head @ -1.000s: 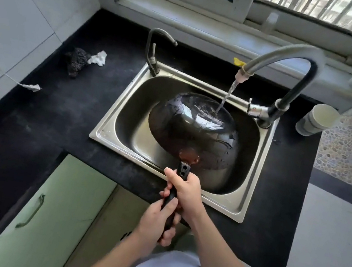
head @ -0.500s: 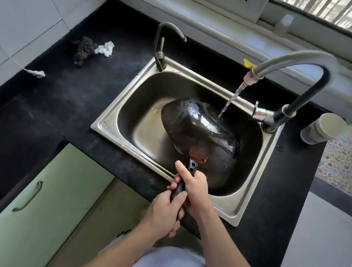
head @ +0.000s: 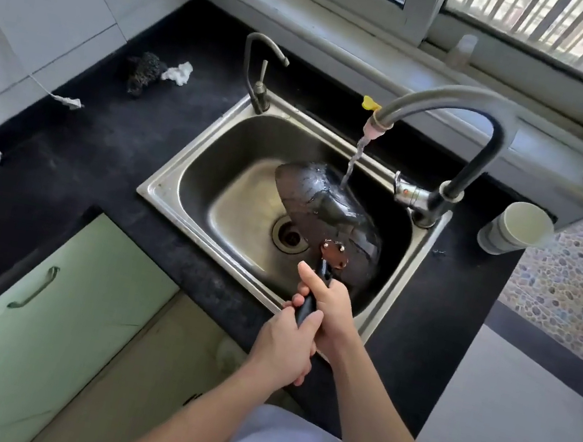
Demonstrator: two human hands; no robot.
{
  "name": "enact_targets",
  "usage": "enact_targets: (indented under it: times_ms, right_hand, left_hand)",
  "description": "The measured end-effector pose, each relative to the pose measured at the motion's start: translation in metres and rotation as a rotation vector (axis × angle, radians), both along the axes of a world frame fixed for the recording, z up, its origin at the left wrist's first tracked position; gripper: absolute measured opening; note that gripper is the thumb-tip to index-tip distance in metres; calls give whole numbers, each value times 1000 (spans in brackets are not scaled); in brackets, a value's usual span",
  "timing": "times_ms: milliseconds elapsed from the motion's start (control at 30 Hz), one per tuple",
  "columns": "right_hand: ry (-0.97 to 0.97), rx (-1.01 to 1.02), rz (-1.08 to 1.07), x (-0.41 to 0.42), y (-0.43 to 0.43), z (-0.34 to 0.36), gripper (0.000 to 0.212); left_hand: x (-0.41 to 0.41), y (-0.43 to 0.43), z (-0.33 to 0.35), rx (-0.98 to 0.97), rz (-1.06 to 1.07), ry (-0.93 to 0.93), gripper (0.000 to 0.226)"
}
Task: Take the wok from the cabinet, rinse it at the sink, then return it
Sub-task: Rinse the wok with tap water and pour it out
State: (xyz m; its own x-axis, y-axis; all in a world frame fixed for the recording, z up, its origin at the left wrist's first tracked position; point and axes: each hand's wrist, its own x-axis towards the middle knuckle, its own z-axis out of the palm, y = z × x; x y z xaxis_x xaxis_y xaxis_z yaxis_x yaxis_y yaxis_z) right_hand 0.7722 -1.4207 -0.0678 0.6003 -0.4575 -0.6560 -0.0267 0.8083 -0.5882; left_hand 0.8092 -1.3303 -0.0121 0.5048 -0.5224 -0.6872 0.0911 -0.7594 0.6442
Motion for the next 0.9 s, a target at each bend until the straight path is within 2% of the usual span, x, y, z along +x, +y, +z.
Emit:
enact_targets:
  times_ms: [67, 200, 267, 433, 533, 700, 900]
  right_hand:
    - [-20, 13, 16, -8, -4, -2, 37]
    - [-40, -23, 31, -19, -15, -1, 36]
    - [-43, -30, 51, -22, -19, -1, 35]
    - [-37, 3, 36, -25, -19, 1, 37]
    - [34, -15, 88, -27, -23, 7, 35]
    - [252, -216, 175, -27, -19, 13, 28]
    - [208, -176, 114, -32, -6, 13, 26]
  left_hand:
    - [-8, -3, 0, -10, 49, 89, 33]
    - [-25, -9, 5, -162, 364, 584, 25]
    - [-30, -12, 7, -181, 406, 665, 27]
    - [-35, -16, 1, -161, 303, 423, 35]
    - [-34, -13, 1, -150, 229, 335, 41]
    - [-33, -1, -1, -154, 111, 228, 36]
    - [-38, 11, -12, -136, -17, 92, 36]
